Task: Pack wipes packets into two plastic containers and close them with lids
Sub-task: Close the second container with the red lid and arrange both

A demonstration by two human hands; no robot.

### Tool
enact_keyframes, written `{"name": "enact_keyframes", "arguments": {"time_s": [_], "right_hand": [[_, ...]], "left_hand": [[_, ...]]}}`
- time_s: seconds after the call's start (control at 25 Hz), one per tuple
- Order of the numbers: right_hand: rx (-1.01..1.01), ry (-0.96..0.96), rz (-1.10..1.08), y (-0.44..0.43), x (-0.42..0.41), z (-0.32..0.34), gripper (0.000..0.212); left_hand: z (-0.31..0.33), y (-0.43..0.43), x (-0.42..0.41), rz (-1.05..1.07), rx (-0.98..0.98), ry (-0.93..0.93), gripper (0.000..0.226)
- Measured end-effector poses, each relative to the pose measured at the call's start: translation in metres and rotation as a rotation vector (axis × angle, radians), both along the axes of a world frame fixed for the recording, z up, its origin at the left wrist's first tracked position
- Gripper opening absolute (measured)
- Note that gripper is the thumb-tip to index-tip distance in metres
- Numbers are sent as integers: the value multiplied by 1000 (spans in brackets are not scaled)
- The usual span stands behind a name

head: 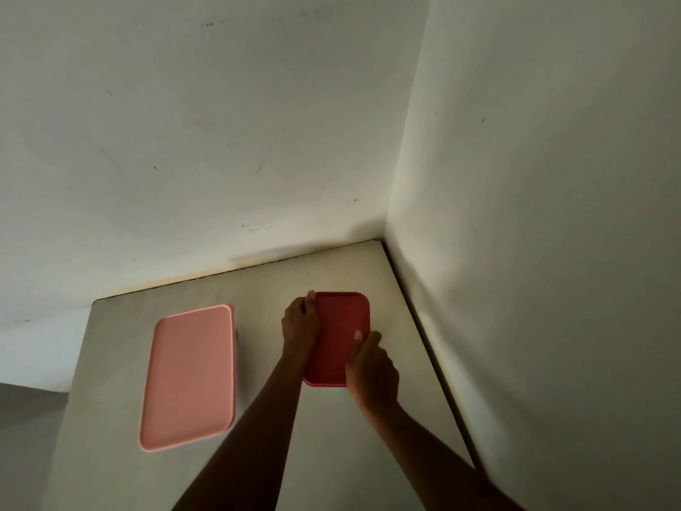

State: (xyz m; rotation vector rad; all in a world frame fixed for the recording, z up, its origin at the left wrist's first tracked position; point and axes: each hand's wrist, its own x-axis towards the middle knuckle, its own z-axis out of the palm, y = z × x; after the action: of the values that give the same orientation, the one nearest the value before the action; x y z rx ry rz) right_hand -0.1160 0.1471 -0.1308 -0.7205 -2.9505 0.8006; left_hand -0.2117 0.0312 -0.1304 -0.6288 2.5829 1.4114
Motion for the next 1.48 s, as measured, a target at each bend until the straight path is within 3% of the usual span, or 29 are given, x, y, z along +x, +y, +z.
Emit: {"name": "enact_keyframes", "arguments": {"time_s": [0.36, 0.52, 0.68, 0.8, 0.92, 1.2, 1.32, 1.48], "right_hand": [[-98, 84, -103, -2, 7, -4, 58], [-91, 30, -80, 1, 5, -6, 46], [-82, -14, -62, 0, 2, -2, 41], [-57, -14, -26, -1, 2, -3, 41], [-50, -34, -24, 0, -2, -3, 41], [-105, -98, 88, 4, -5, 14, 39], [-132, -140, 119, 4, 20, 30, 42], [-95, -156, 158, -19, 118, 26, 35]], "left_hand": [[-1, 2, 2, 3, -17, 55, 49], [14, 6, 13, 16, -23, 83, 46], [6, 12, 66, -12, -213, 37, 49], [-2, 10, 97, 58, -141, 58, 54], [0, 9, 89, 61, -188, 61, 51], [16, -1, 87, -47, -111, -22, 46], [32, -15, 108, -67, 46, -78, 41], [22, -46, 201, -64, -9, -121, 42]]}}
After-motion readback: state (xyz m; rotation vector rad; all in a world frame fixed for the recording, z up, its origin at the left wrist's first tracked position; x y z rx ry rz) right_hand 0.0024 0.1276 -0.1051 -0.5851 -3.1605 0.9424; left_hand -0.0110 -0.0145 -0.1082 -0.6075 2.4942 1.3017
